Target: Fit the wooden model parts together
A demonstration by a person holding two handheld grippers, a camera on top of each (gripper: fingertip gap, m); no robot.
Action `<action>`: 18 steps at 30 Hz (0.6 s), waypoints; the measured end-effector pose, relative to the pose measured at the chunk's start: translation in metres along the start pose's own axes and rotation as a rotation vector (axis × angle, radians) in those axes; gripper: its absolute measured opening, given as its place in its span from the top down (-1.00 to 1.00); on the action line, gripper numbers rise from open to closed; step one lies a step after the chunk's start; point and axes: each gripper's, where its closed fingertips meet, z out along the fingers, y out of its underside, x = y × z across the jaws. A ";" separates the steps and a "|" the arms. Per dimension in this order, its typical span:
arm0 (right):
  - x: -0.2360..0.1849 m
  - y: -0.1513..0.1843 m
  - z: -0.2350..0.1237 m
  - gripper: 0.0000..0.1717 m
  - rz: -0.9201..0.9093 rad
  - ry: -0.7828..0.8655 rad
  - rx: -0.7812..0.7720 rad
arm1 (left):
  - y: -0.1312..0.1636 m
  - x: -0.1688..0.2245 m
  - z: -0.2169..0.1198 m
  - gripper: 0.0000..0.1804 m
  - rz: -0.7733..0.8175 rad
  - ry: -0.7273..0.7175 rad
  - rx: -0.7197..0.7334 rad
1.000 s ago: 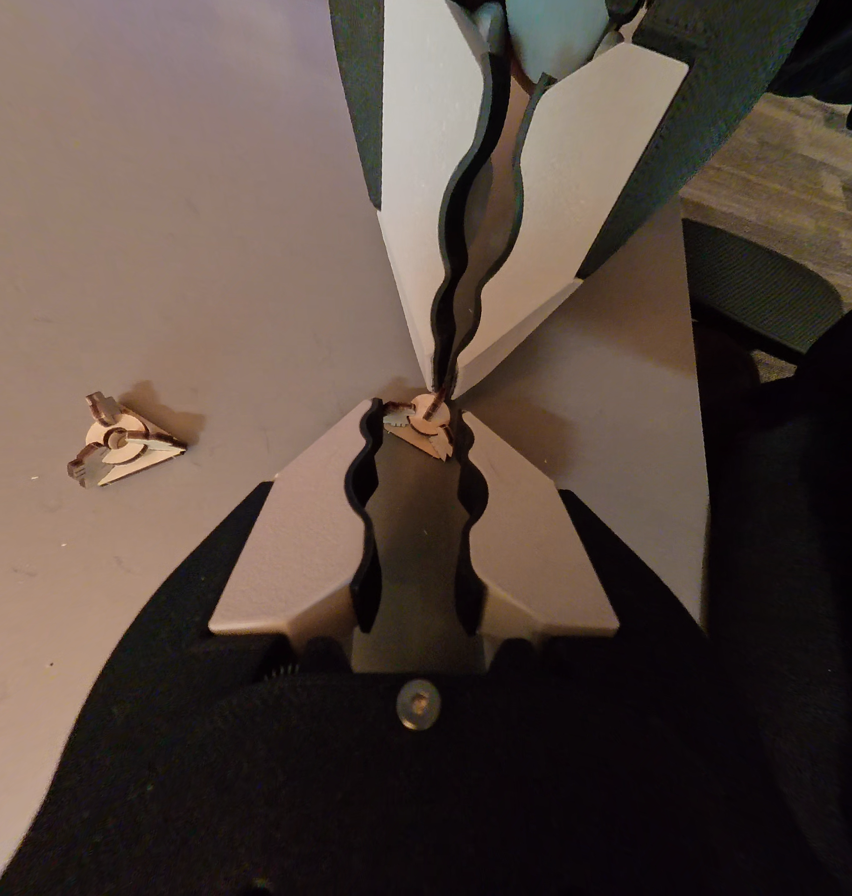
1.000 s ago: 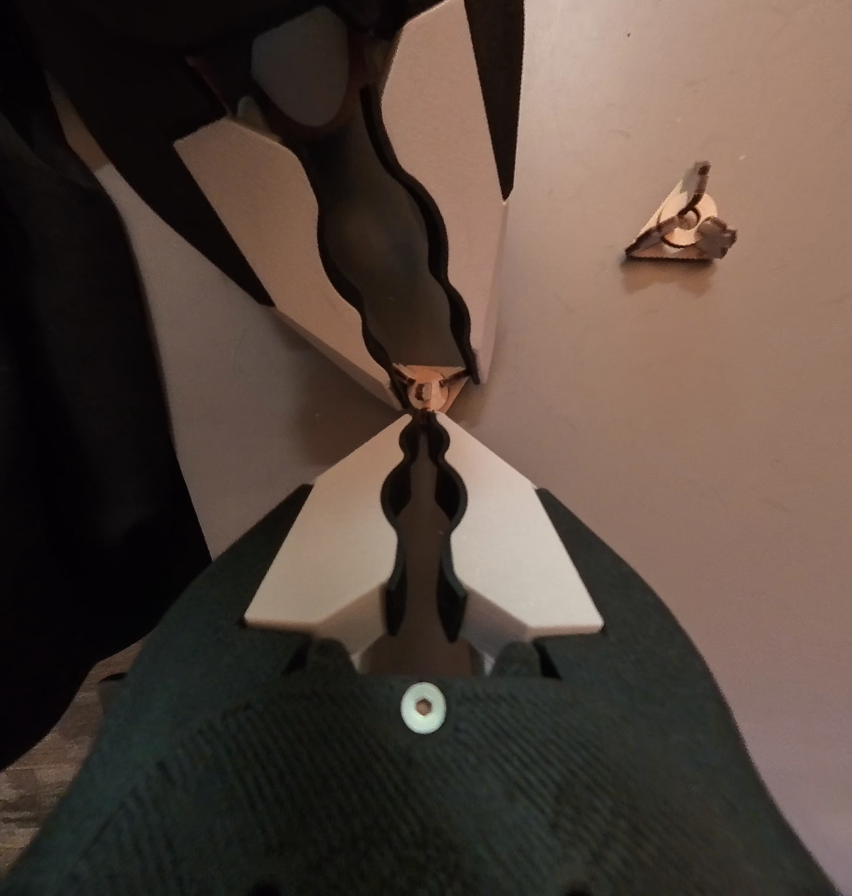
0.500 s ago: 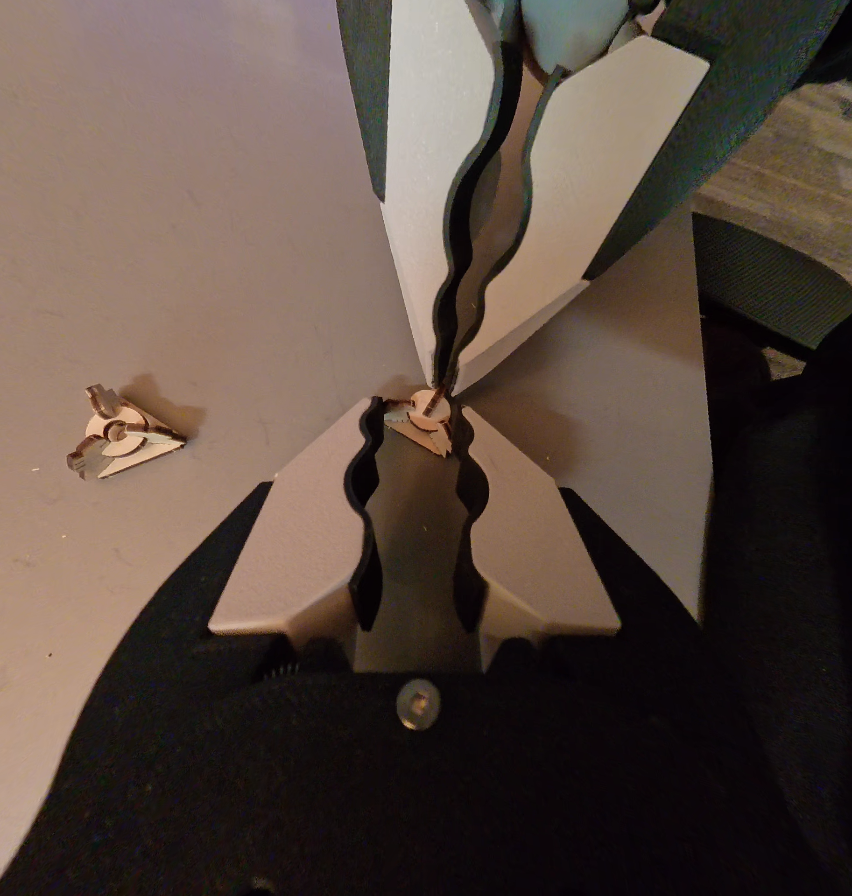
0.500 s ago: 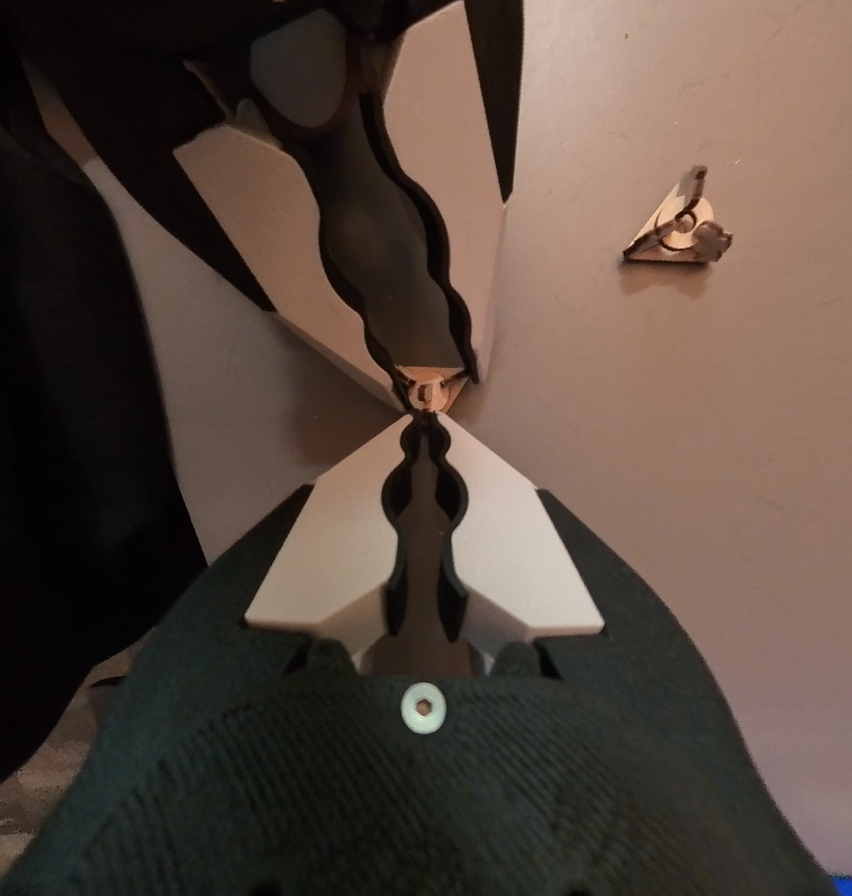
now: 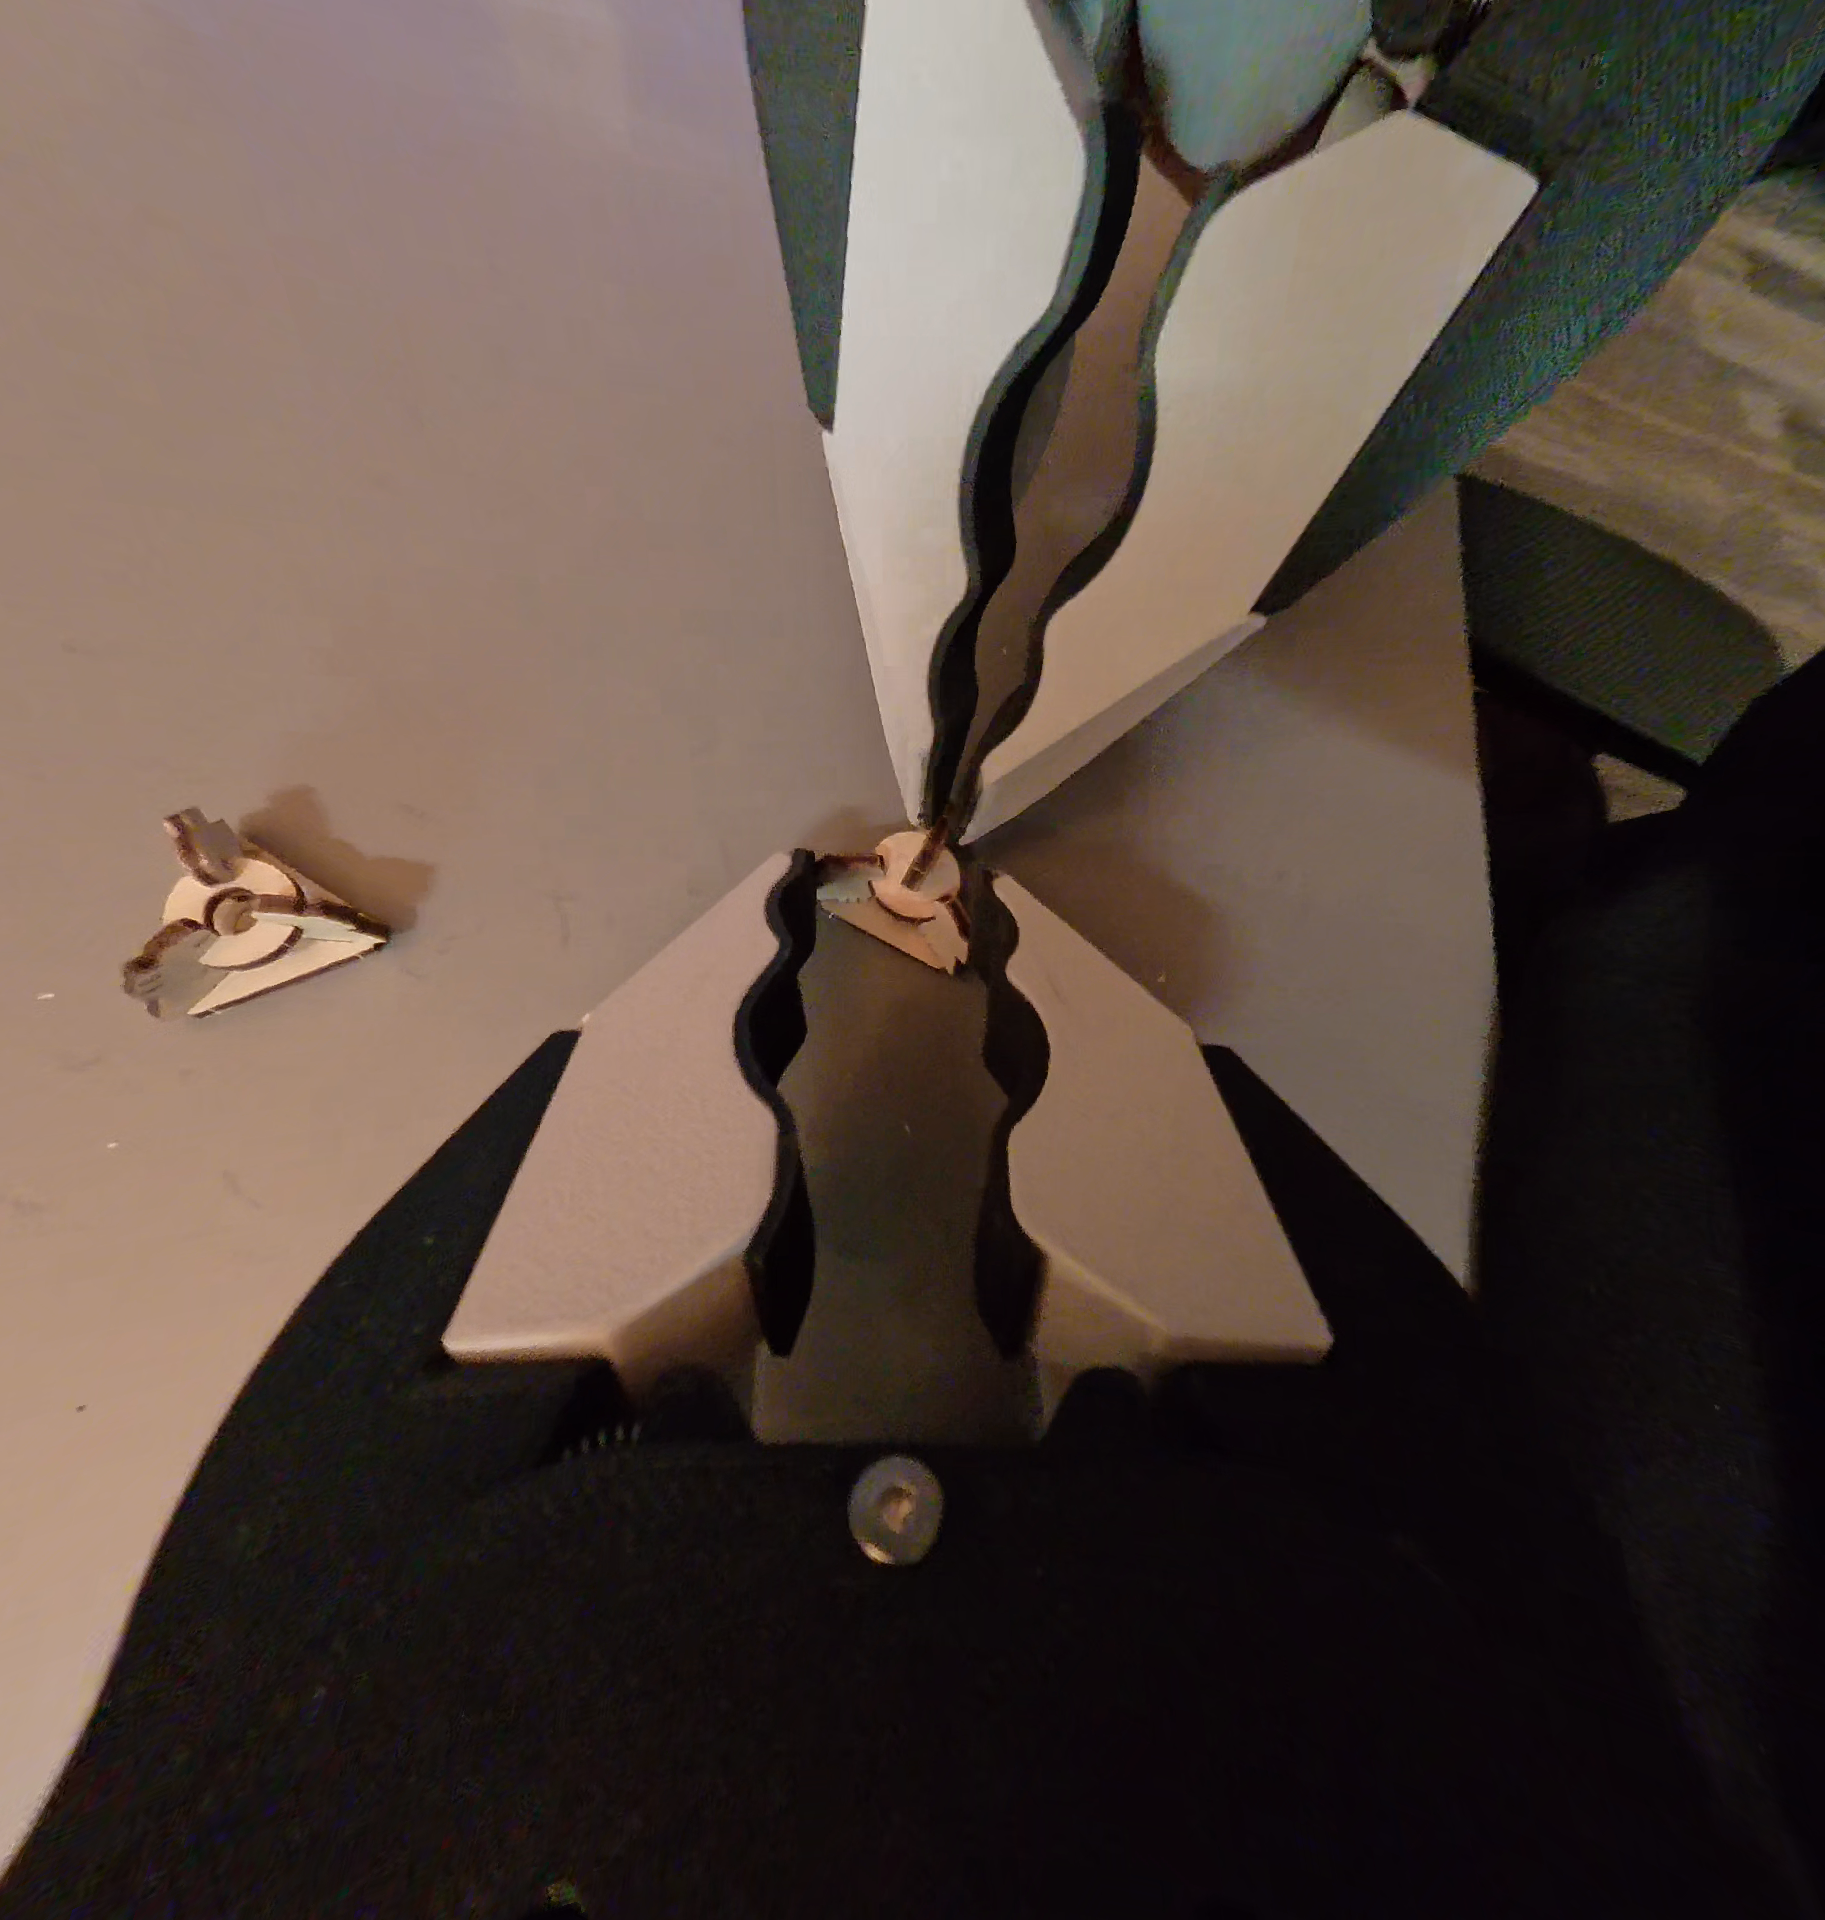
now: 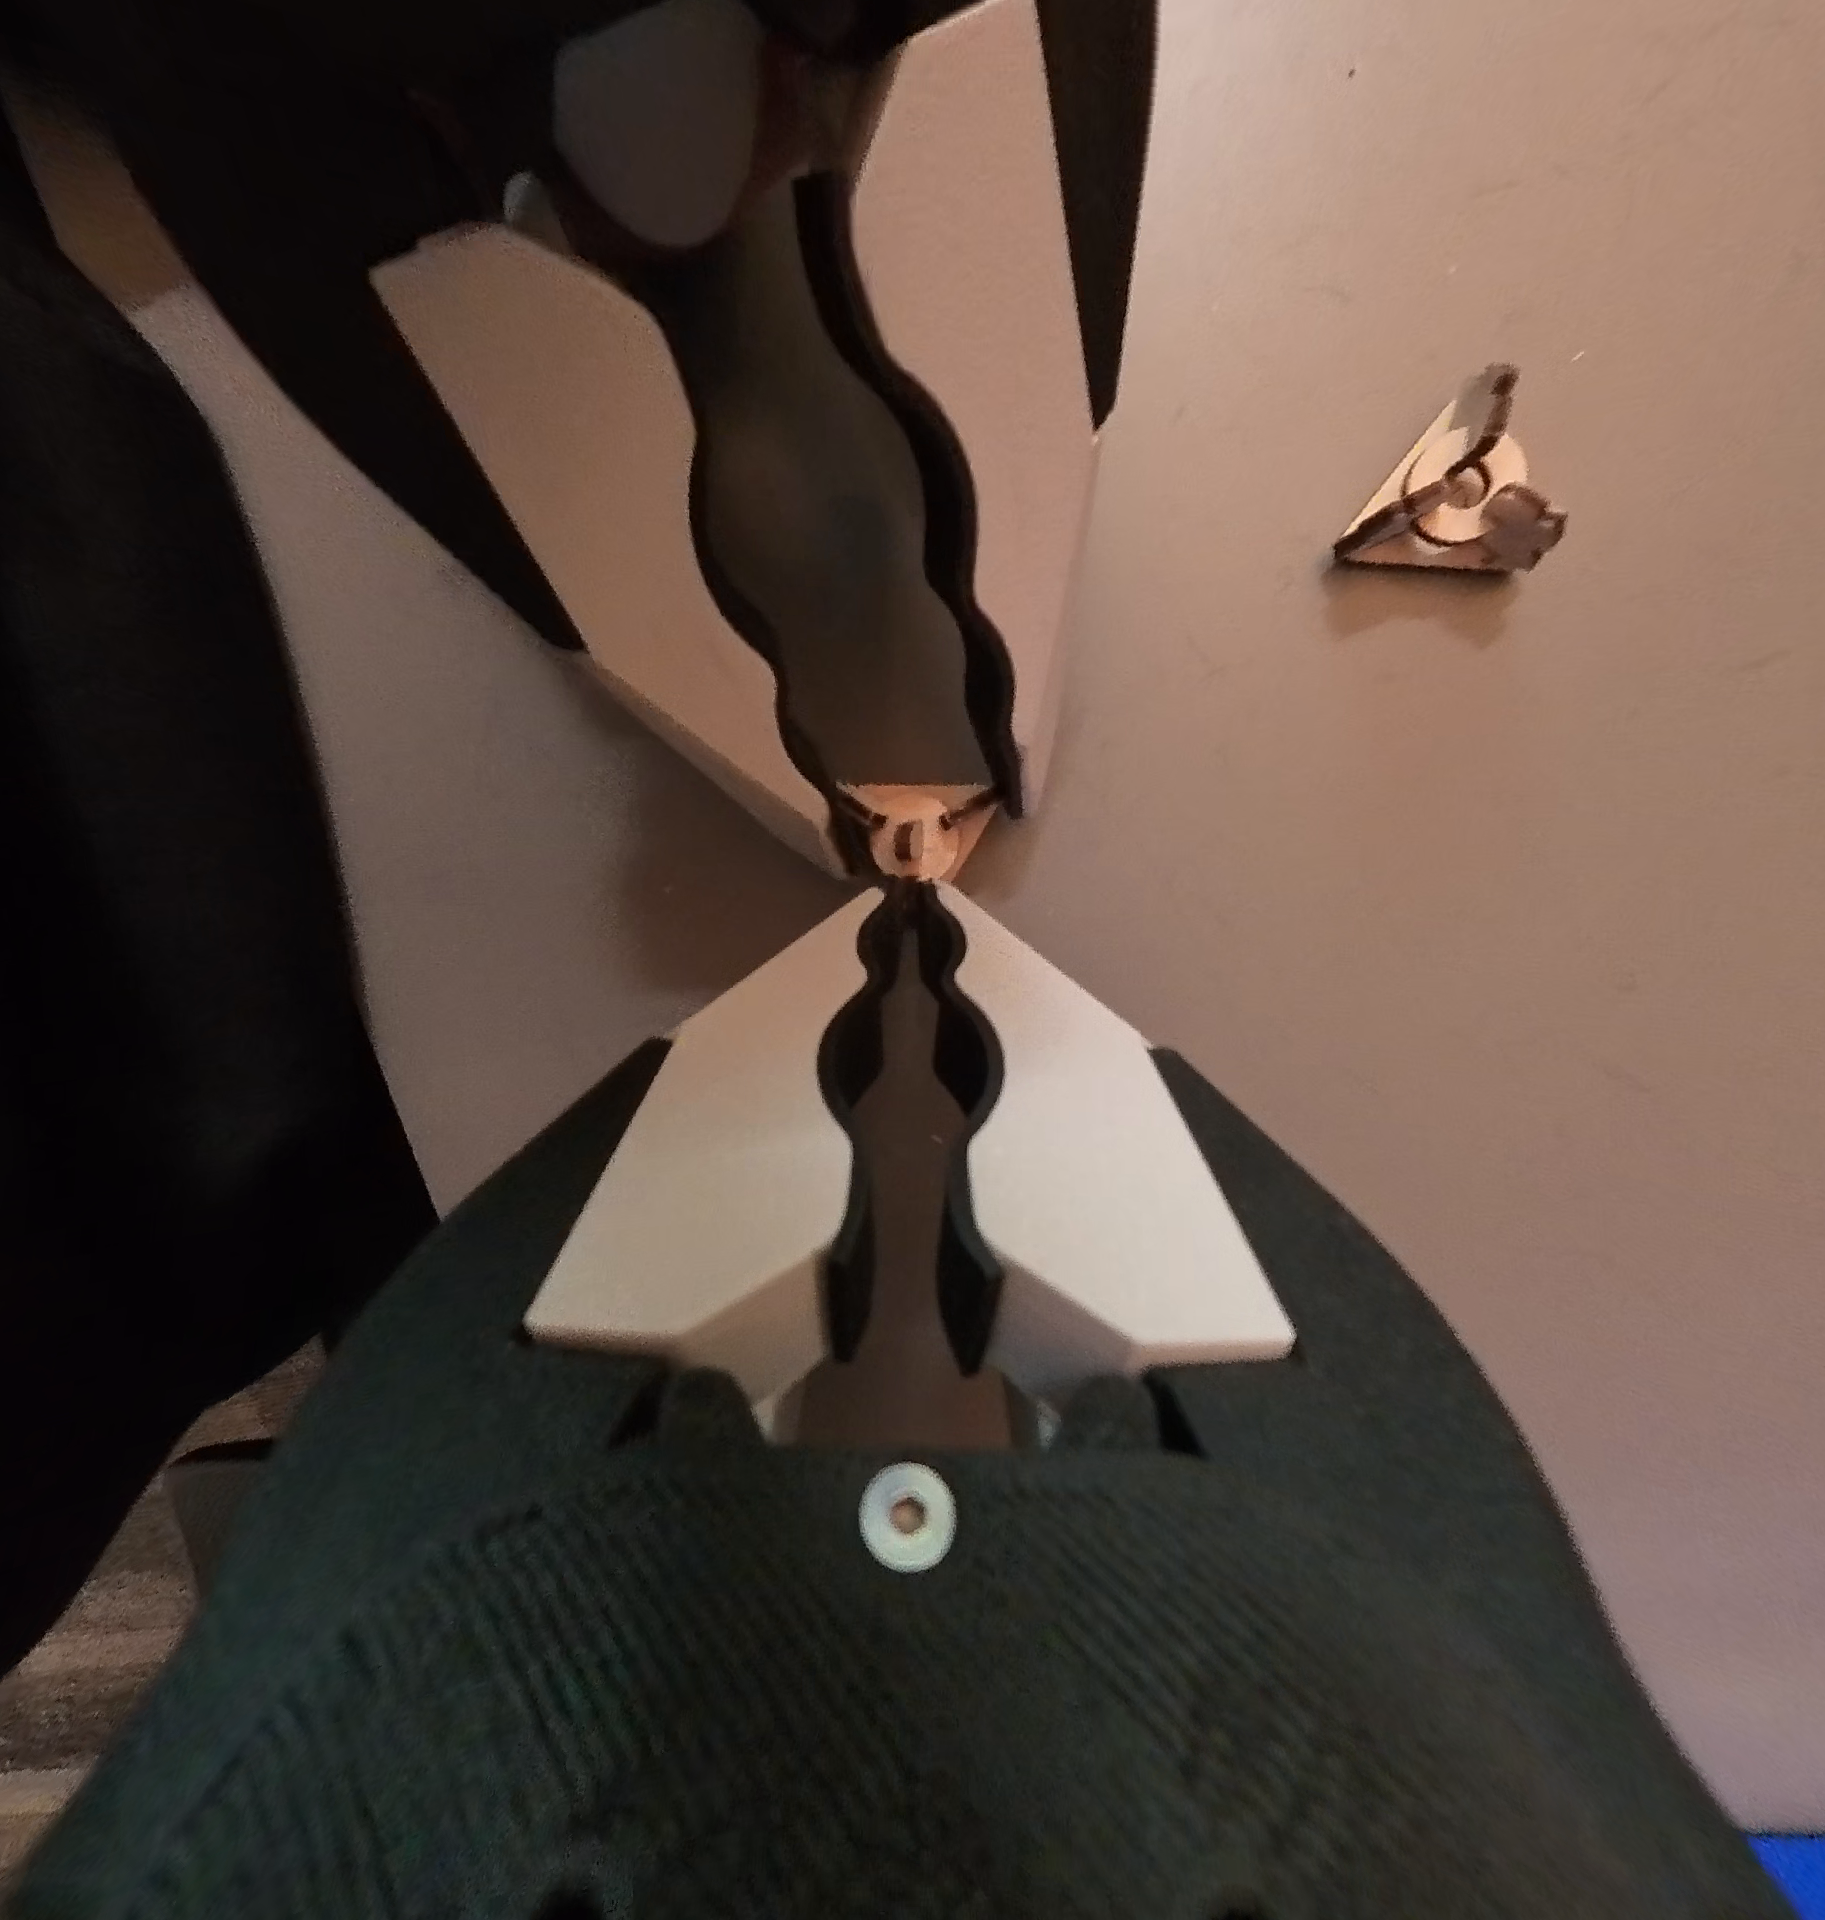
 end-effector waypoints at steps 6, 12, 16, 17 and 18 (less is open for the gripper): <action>0.000 0.000 0.000 1.00 -0.015 0.000 -0.003 | -0.001 0.008 -0.004 0.54 -0.053 0.130 0.014; 0.000 -0.001 0.000 0.99 -0.061 -0.056 0.003 | 0.004 0.009 -0.007 0.56 -0.006 0.130 -0.004; -0.001 -0.002 0.000 0.99 -0.070 -0.102 0.009 | 0.006 0.006 -0.007 0.65 0.025 0.088 -0.015; -0.001 -0.002 0.000 0.99 -0.075 -0.103 0.004 | 0.006 0.006 -0.007 0.65 0.024 0.089 -0.015; -0.001 -0.002 0.000 0.99 -0.080 -0.102 -0.002 | 0.006 0.006 -0.007 0.65 0.023 0.090 -0.015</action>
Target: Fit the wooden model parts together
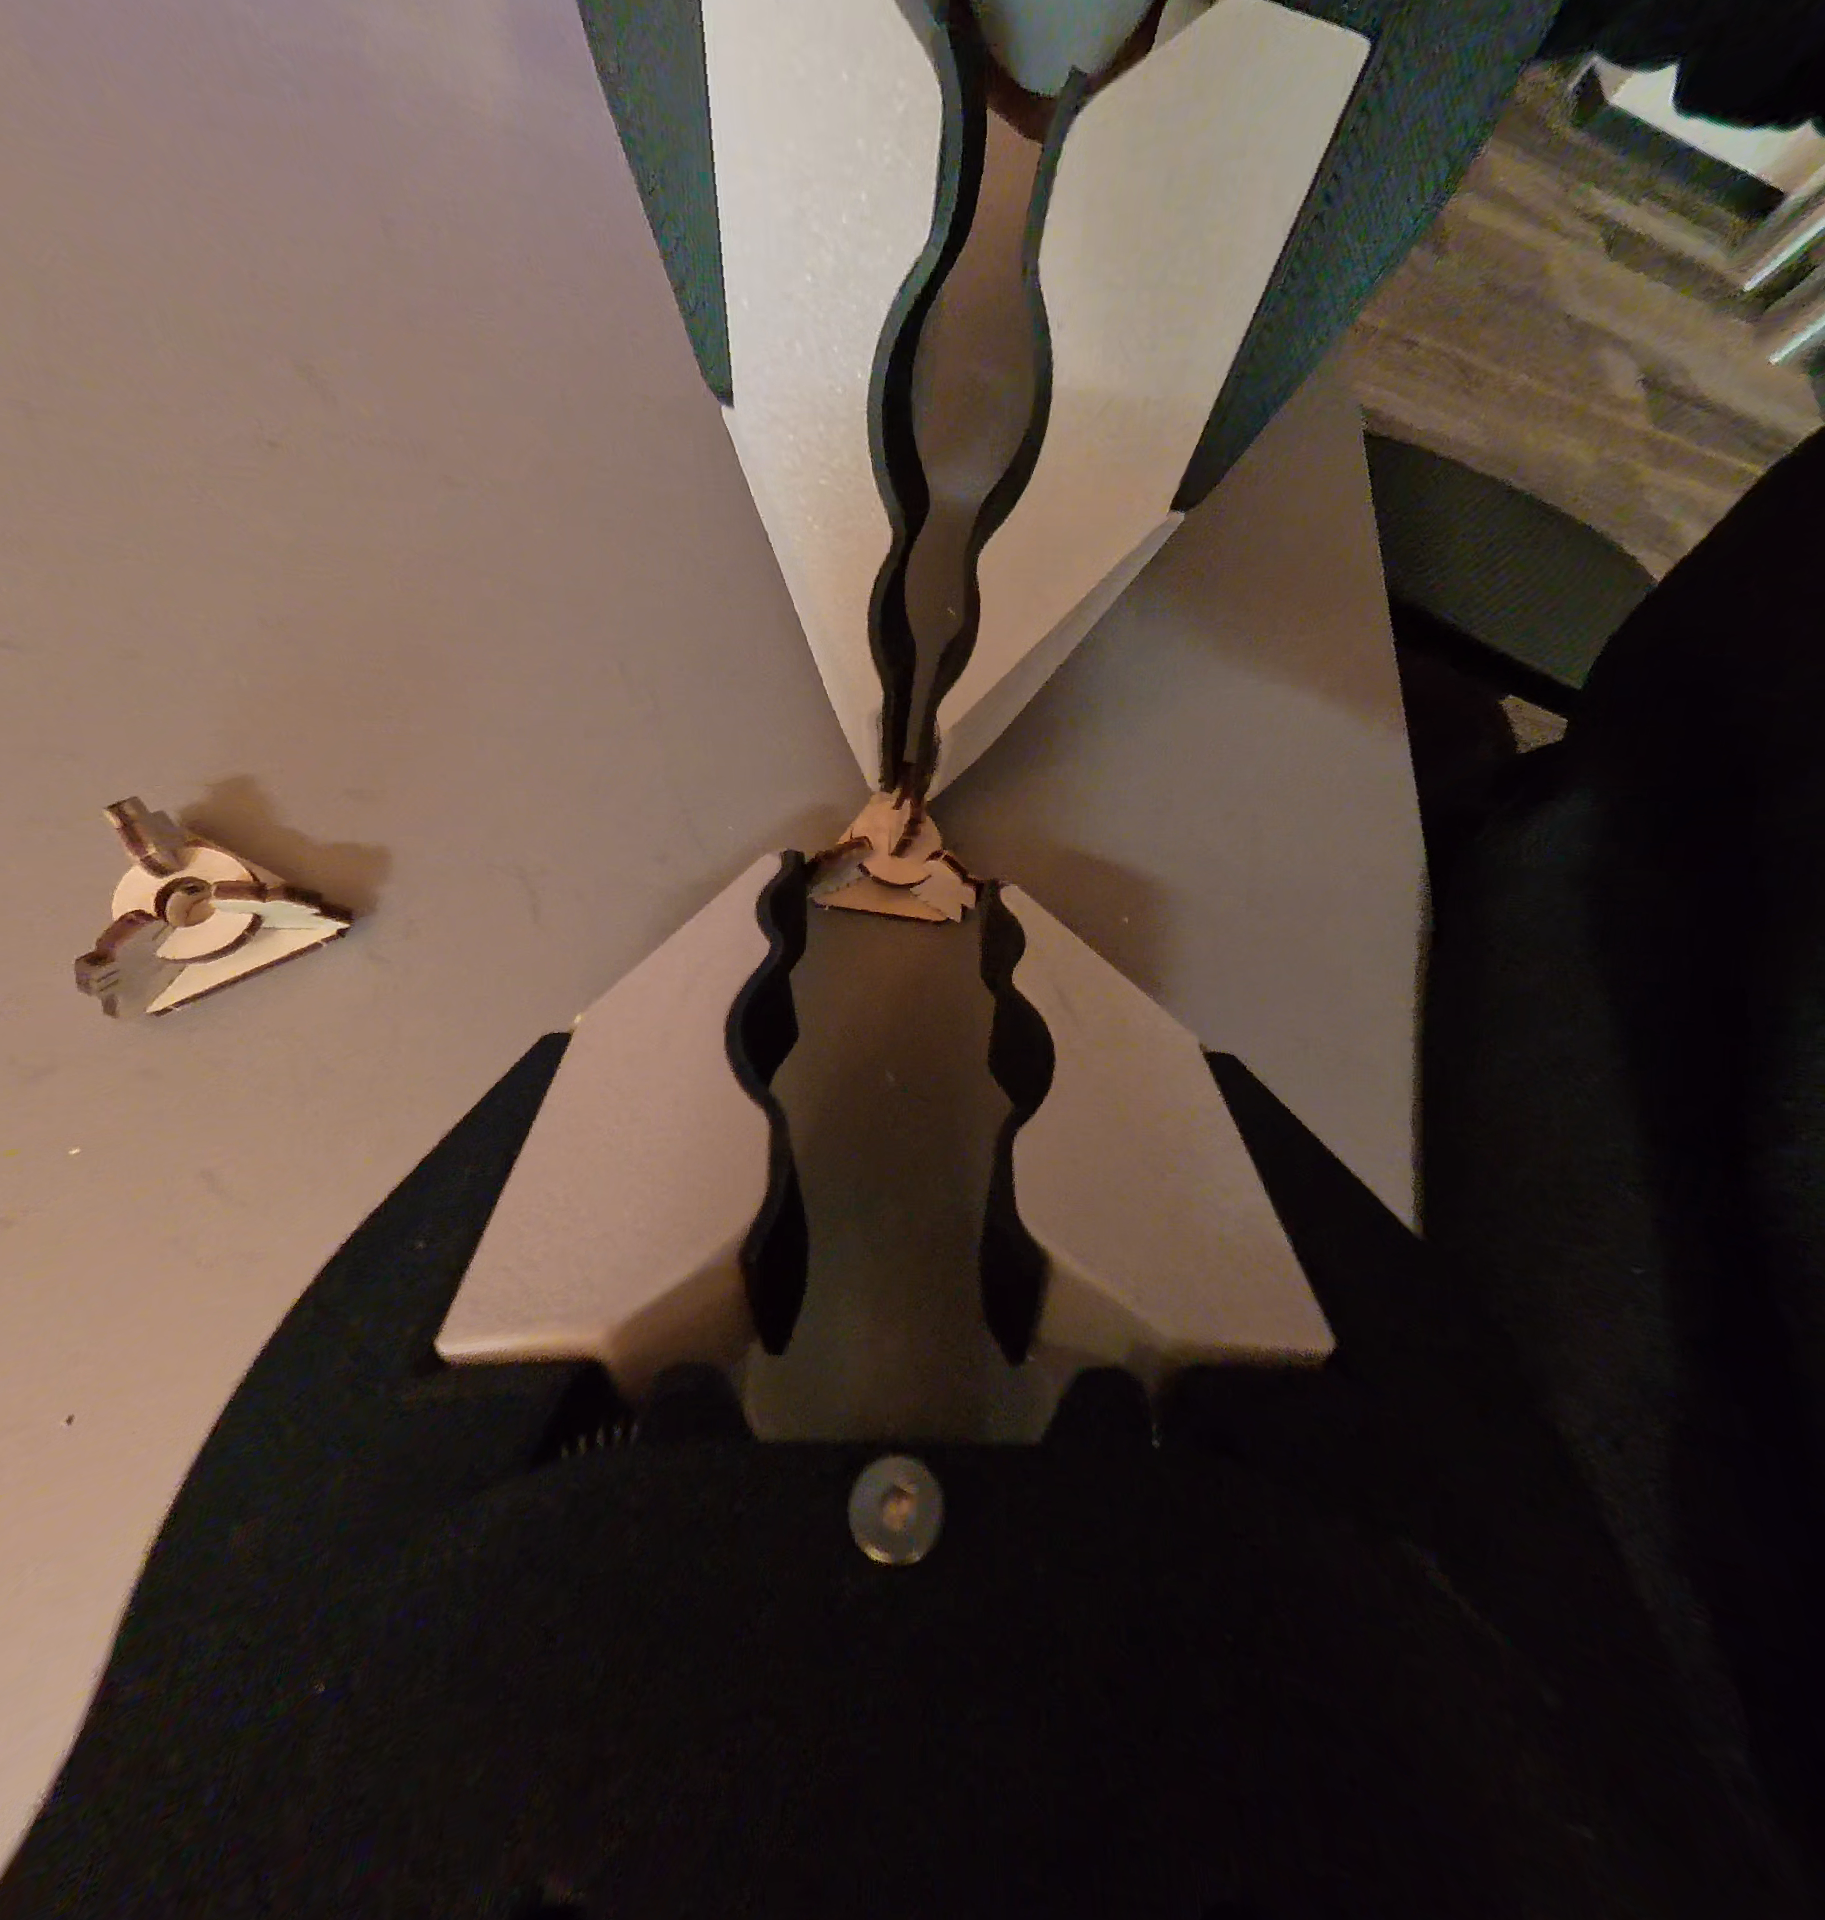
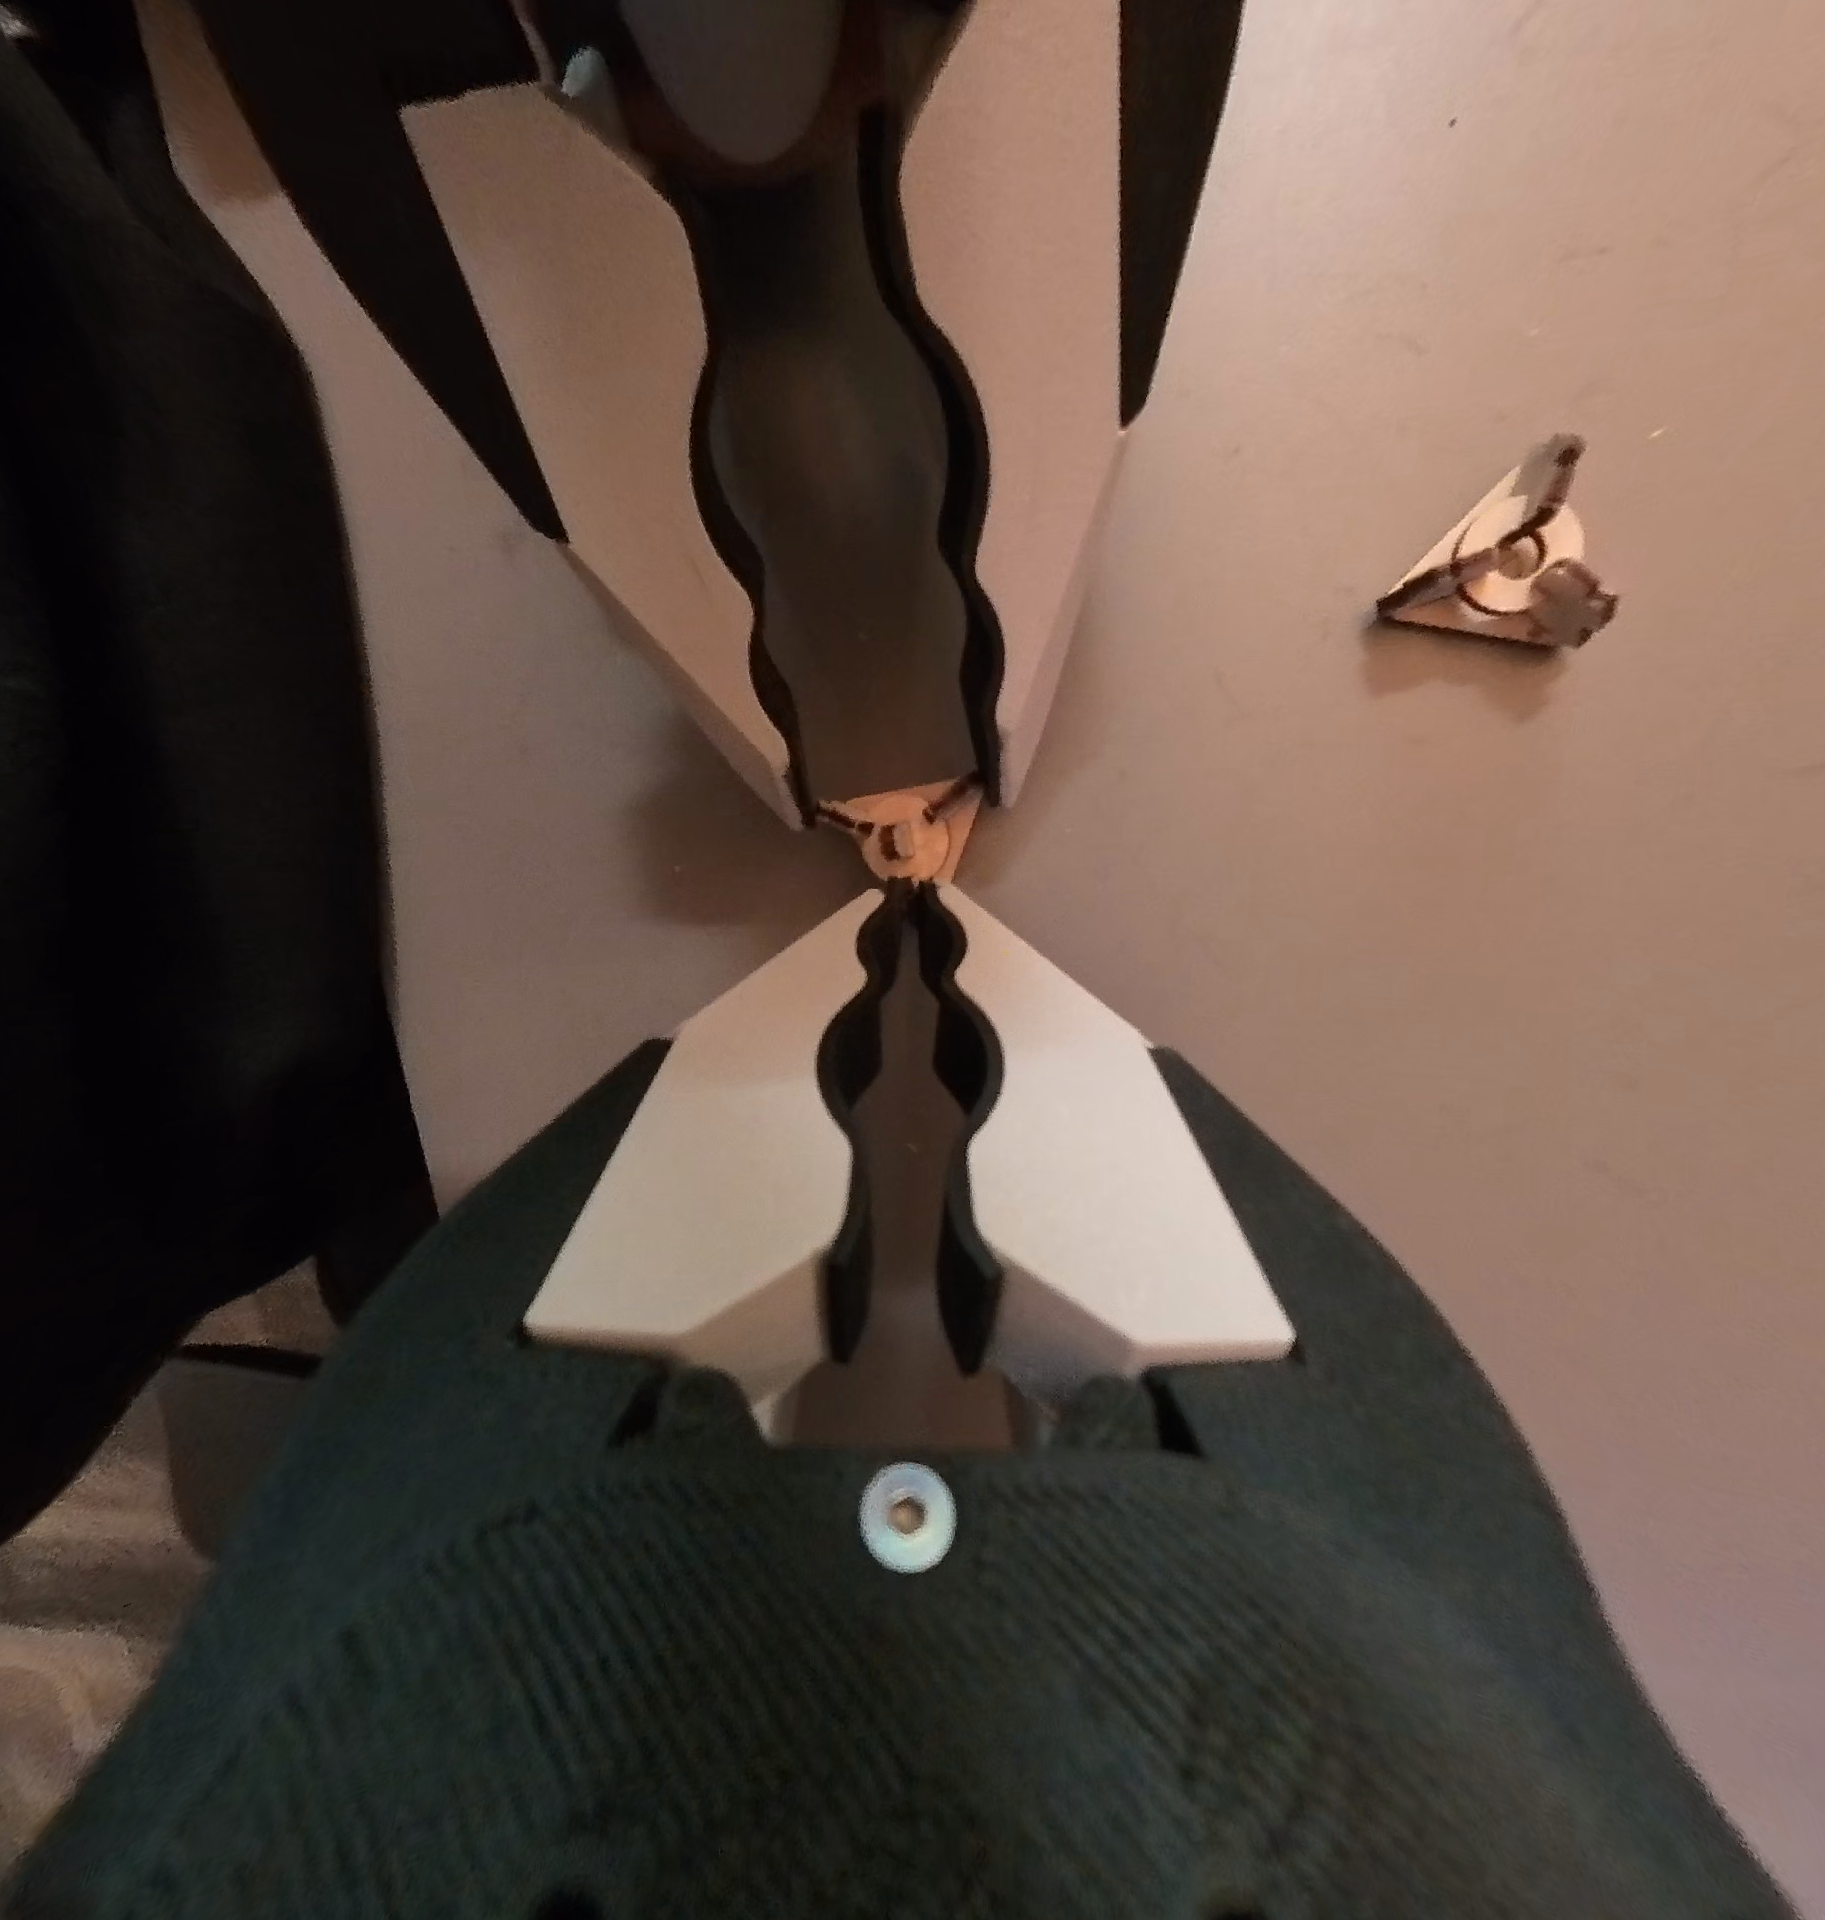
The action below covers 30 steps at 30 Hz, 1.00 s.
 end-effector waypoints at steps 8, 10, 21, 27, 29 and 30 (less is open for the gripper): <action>0.000 0.000 0.000 1.00 -0.047 0.002 0.016 | 0.001 0.000 0.001 0.65 0.021 -0.019 -0.005; 0.000 0.000 0.000 0.98 -0.078 0.027 0.018 | 0.001 0.000 0.001 0.65 0.023 -0.021 -0.006; 0.000 -0.001 0.001 0.98 -0.146 0.074 0.069 | 0.001 -0.001 0.001 0.64 0.040 -0.035 -0.009; 0.001 0.000 0.002 0.96 -0.161 0.094 0.064 | 0.001 -0.001 0.000 0.65 0.043 -0.041 -0.010; 0.004 0.005 0.003 0.95 -0.191 0.129 0.037 | 0.001 -0.001 0.000 0.64 0.043 -0.045 -0.011; 0.005 0.009 0.004 0.94 -0.211 0.152 0.019 | 0.001 -0.001 0.000 0.64 0.045 -0.047 -0.012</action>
